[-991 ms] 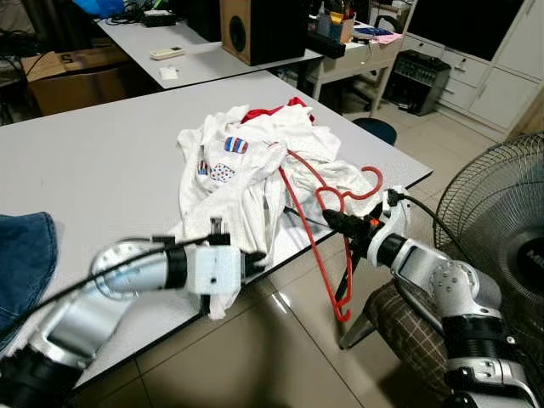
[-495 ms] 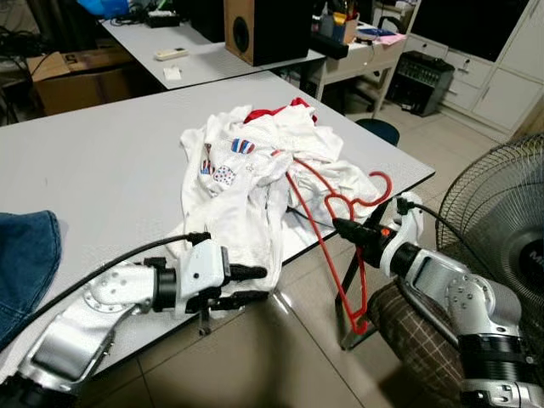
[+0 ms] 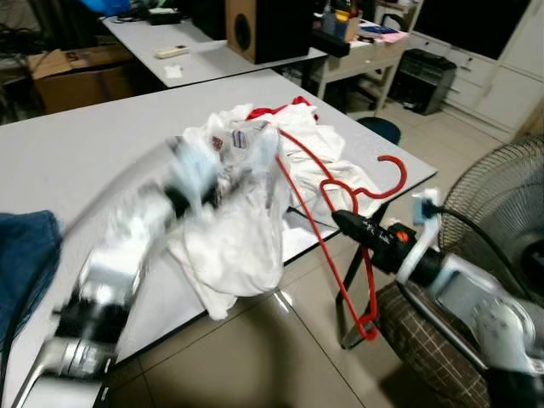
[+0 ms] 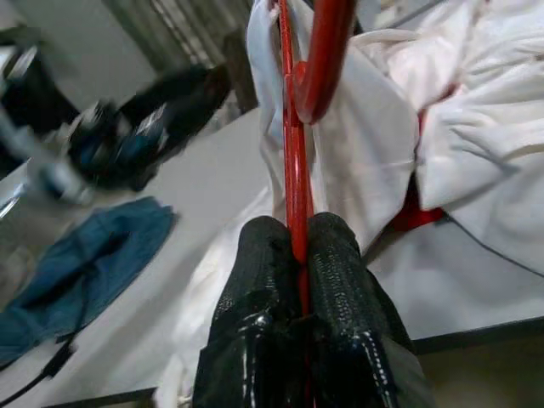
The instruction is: Hang hanger
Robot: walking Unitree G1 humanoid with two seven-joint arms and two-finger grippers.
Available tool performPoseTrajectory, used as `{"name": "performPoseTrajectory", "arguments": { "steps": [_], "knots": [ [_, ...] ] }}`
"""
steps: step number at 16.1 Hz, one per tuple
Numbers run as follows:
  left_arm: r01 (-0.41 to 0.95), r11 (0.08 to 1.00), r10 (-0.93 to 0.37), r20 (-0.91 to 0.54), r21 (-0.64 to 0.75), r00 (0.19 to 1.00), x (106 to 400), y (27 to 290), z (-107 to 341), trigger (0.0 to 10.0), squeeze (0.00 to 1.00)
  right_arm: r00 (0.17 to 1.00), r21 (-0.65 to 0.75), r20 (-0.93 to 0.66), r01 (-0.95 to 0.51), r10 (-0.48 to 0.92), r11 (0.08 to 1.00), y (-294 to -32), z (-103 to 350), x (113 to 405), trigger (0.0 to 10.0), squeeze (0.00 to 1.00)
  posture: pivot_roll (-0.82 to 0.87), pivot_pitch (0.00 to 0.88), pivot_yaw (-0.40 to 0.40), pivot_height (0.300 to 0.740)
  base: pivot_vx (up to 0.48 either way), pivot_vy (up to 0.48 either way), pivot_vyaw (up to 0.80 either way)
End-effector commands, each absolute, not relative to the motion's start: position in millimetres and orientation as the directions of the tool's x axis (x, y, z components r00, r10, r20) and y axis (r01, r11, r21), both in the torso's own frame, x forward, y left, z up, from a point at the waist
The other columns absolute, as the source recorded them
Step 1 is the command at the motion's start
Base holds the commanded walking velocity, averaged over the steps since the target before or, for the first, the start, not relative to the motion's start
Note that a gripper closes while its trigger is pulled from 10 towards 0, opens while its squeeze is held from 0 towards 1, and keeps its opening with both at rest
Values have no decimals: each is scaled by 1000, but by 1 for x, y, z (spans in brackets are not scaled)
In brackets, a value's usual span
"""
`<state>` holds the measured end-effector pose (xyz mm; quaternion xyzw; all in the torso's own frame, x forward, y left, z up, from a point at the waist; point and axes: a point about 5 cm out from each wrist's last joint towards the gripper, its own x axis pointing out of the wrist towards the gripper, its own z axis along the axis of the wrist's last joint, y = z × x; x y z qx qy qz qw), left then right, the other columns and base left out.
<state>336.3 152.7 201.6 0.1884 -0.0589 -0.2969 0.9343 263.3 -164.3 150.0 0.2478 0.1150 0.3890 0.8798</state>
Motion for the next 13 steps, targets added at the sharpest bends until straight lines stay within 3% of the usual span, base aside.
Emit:
{"name": "performPoseTrajectory", "arguments": {
  "steps": [1,3,6,7,8,9,10,11,13],
  "knots": [
    [544,747,-582,-21,382,813,340,150,196,10000,1000,656,492,29,-666,754,561,-165,160,260,10000,0,-147,0,-22,740,0,0,0],
    [555,728,-593,-34,403,804,348,144,195,10000,1000,658,476,34,-672,752,567,-170,161,253,10000,0,-156,0,-14,740,0,0,0],
    [707,664,-720,-46,245,692,341,129,189,10000,961,673,463,34,-666,739,585,-177,163,250,10000,0,-176,0,4,740,0,0,0],
    [723,656,-728,-70,216,682,339,129,183,10000,812,675,463,34,-665,737,587,-178,164,249,10000,0,-175,0,-1,740,0,0,0],
    [717,655,-706,-146,238,694,340,134,170,10000,169,669,461,39,-671,742,581,-177,165,249,10000,0,-172,0,-6,740,0,0,0],
    [711,661,-691,-174,240,701,341,138,163,9255,90,663,460,42,-677,748,574,-176,165,249,10000,0,-169,0,-10,740,0,0,0],
    [696,683,-676,-169,220,717,343,141,161,588,0,657,461,44,-682,753,568,-175,166,249,10000,0,-166,0,-15,740,0,0,0],
    [690,696,-672,-158,198,723,344,142,161,0,0,652,462,47,-686,757,562,-174,166,250,10000,0,-166,0,-15,740,0,0,0],
    [674,718,-656,-155,174,738,346,144,158,0,0,642,465,52,-693,765,551,-173,166,250,10000,0,-162,0,-19,740,0,0,0]
  ]
}}
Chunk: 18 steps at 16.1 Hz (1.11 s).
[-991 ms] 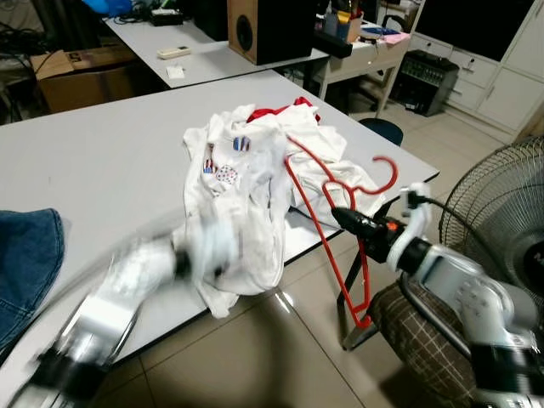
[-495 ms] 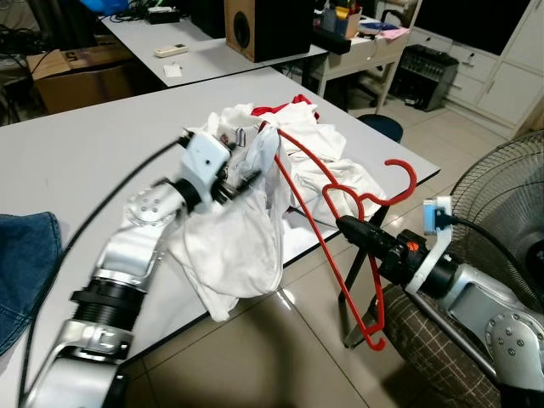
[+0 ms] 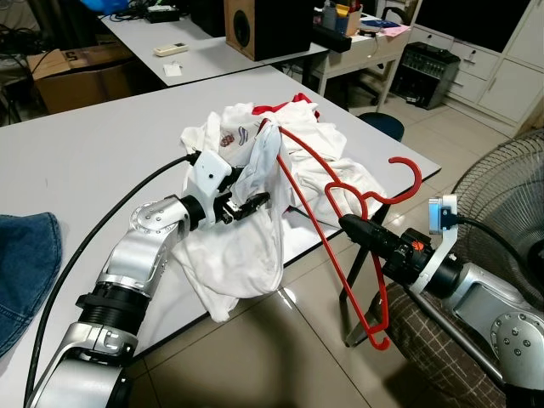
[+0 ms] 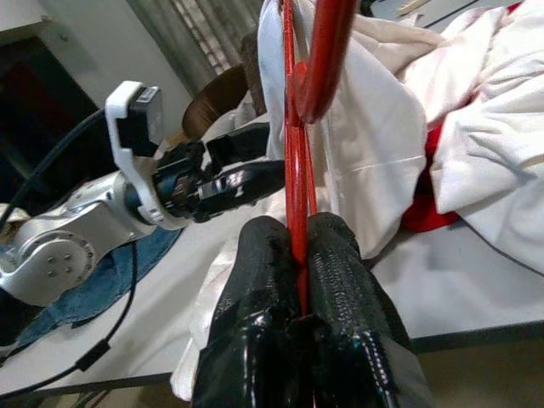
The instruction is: Hang hanger
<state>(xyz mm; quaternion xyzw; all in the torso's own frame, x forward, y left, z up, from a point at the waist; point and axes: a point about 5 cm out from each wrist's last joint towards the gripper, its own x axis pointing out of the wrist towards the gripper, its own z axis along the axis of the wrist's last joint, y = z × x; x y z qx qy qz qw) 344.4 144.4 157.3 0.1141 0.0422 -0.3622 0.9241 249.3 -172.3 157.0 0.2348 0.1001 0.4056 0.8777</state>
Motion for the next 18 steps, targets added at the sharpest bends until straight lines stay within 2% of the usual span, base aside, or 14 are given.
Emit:
{"name": "performPoseTrajectory", "arguments": {
  "steps": [1,13,18],
  "knots": [
    [665,728,-648,-148,165,747,347,145,158,0,0,640,465,52,-695,766,549,-173,166,250,10000,0,-162,0,-19,740,0,0,0],
    [683,720,-677,-92,125,731,352,154,169,0,0,632,464,73,-706,771,535,-173,165,250,10000,0,-156,0,-3,740,0,0,0],
    [654,745,-647,-98,129,756,355,166,170,0,0,639,467,78,-701,765,538,-174,164,251,10000,0,-155,0,-1,740,0,0,0]
  ]
}}
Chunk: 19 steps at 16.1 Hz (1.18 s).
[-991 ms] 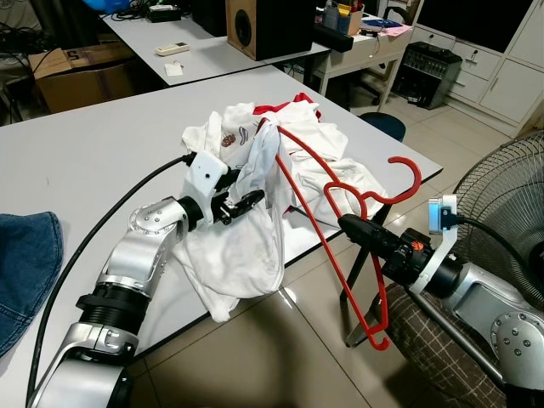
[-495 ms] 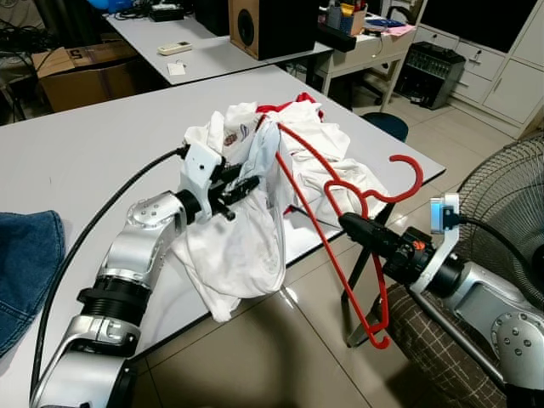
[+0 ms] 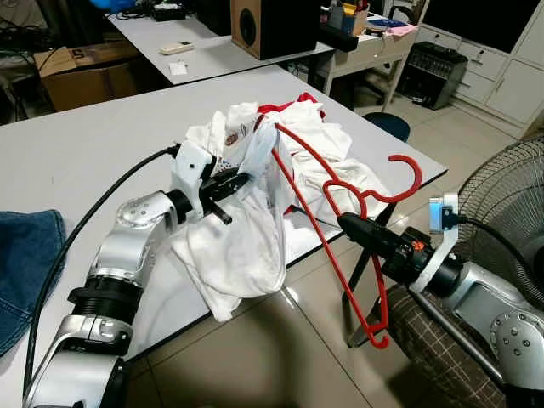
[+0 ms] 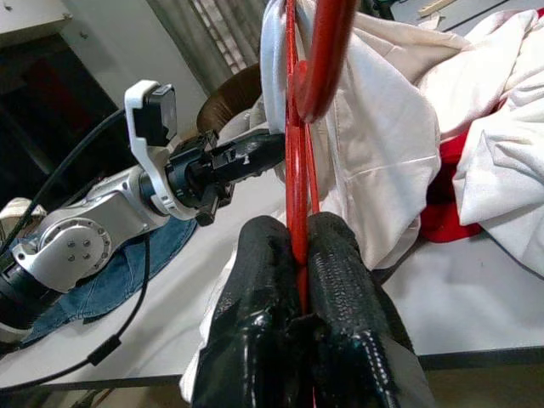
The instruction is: Hang hanger
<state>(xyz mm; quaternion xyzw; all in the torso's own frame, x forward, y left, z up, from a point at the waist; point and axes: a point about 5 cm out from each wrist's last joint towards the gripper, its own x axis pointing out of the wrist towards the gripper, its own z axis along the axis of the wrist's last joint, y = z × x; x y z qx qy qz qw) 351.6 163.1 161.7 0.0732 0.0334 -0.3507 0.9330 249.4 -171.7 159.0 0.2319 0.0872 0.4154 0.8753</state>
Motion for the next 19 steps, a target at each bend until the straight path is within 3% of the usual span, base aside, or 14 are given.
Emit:
{"name": "performPoseTrajectory", "arguments": {
  "steps": [1,2,4,9,11,15,19],
  "knots": [
    [642,752,-634,-102,151,767,356,169,171,0,0,640,467,78,-701,765,539,-174,164,251,10000,0,-156,0,0,740,0,0,0],
    [623,761,-615,-101,182,782,357,172,174,0,0,641,466,77,-701,764,541,-174,164,251,10000,0,-156,0,0,740,0,0,0],
    [476,790,-517,4,387,856,366,182,213,0,0,673,466,-26,-646,739,605,-174,154,254,10000,0,-159,0,-1,740,0,0,0],
    [372,736,-569,217,566,793,357,168,285,0,0,678,521,-103,-586,727,621,-150,137,262,10000,0,-141,0,-8,740,0,0,0],
    [386,682,-605,183,621,775,352,163,291,0,0,682,532,-121,-569,721,627,-138,134,268,10000,0,-135,0,-8,740,0,0,0],
    [380,685,-595,177,622,784,344,165,297,0,0,641,453,-223,-599,734,661,-120,122,268,10000,0,-125,0,-7,740,0,0,0],
    [434,616,-630,80,658,773,339,160,284,0,0,715,449,-95,-590,693,671,-113,143,283,10000,0,-123,0,-3,740,0,0,0]
  ]
}}
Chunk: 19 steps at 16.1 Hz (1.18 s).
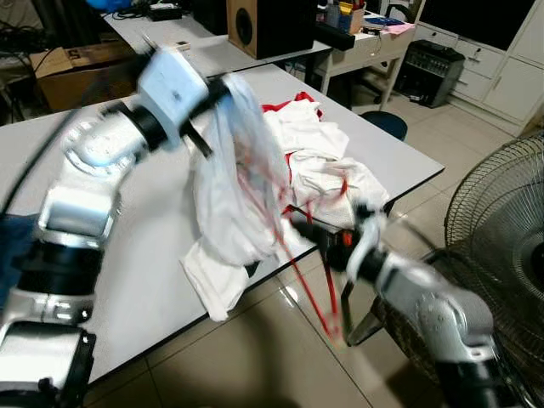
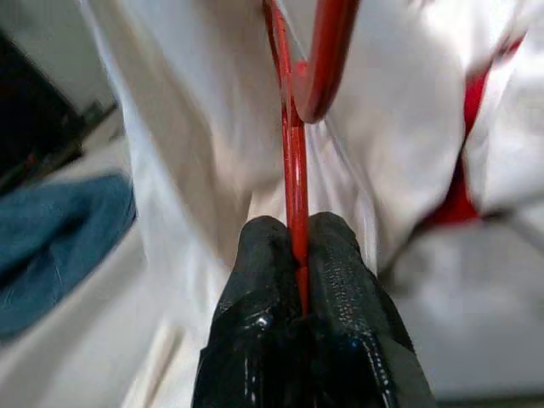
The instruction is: Hang hanger
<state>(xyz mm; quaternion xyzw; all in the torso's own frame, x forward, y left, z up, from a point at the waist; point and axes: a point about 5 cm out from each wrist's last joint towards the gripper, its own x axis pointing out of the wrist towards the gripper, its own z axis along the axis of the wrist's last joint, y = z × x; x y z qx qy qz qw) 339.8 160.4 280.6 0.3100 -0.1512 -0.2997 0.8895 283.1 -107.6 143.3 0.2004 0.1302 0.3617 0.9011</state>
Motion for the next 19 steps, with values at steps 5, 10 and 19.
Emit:
{"name": "performPoseTrajectory", "arguments": {
  "steps": [5,10,19],
  "knots": [
    [460,568,-629,0,683,777,338,148,261,0,0,717,562,47,-595,696,575,-107,158,280,10000,0,-122,0,-7,740,0,0,0],
    [642,500,-710,-149,581,688,322,128,223,10000,0,845,682,-111,-318,523,659,-128,129,292,10000,0,-134,0,-1,740,0,0,0],
    [792,422,-663,-446,442,602,275,143,159,10000,216,843,690,-120,-308,524,655,-142,128,291,10000,0,-129,0,-27,740,0,0,0]
  ]
}}
